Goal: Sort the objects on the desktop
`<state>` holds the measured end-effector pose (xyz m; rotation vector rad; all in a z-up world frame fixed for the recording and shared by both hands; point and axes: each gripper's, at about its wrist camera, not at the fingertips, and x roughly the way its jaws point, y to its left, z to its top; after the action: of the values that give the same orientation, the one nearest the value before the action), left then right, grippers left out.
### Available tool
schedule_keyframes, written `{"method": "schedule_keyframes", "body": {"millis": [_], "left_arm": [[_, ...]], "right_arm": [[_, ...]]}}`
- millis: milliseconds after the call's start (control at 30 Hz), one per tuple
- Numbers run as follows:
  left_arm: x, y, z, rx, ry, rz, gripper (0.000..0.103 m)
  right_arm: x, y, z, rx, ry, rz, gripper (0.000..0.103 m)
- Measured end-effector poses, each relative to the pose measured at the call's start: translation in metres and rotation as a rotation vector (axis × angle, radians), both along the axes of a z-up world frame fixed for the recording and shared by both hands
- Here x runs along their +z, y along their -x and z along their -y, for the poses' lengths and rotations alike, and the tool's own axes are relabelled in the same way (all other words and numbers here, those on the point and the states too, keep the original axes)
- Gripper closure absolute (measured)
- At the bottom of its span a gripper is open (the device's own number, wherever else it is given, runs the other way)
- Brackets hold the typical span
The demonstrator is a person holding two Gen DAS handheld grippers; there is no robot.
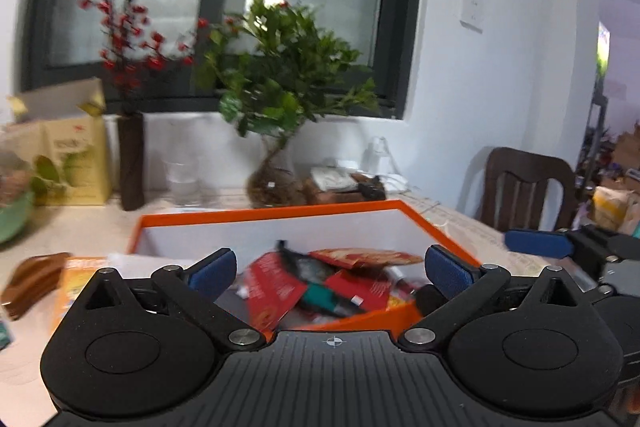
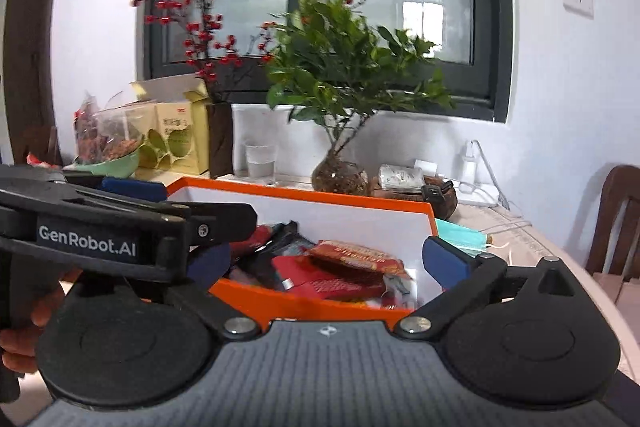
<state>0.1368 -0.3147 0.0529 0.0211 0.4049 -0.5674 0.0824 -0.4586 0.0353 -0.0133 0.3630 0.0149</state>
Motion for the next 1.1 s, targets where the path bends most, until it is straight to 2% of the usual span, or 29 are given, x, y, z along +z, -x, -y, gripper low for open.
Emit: {"method": "schedule_keyframes", "body": {"millis": [100, 333, 533, 767, 1100], "left_arm": [[-0.002, 0.021, -0.015, 0.076, -0.032, -0.003, 0.0], [-0.017, 0.057, -0.046, 0.181, -0.088, -0.028, 0.0], [-0.029, 0.076, -0.053, 0.197, -0.114, -0.044, 0.0], [-0.037, 0.076, -0.051, 0.203, -0.11, -0.077, 0.0], [-0.039, 0.075, -0.042, 0.196, -0.125, -0.066, 0.0]], "right_arm": [[0.0, 0.019, -0.012, -0.003, 0.015, -0.016, 0.0], [-0.01, 0.048, -0.037, -0.077, 0.037, -0.097, 0.0], [-0.025, 0.062, -0.049, -0.117, 0.04, -0.137, 0.0], [-0.032, 0.065, -0.047, -0.151, 0.016, -0.158, 0.0], [-0.037, 0.062, -0.041, -0.172, 0.015, -0.179, 0.0]]}}
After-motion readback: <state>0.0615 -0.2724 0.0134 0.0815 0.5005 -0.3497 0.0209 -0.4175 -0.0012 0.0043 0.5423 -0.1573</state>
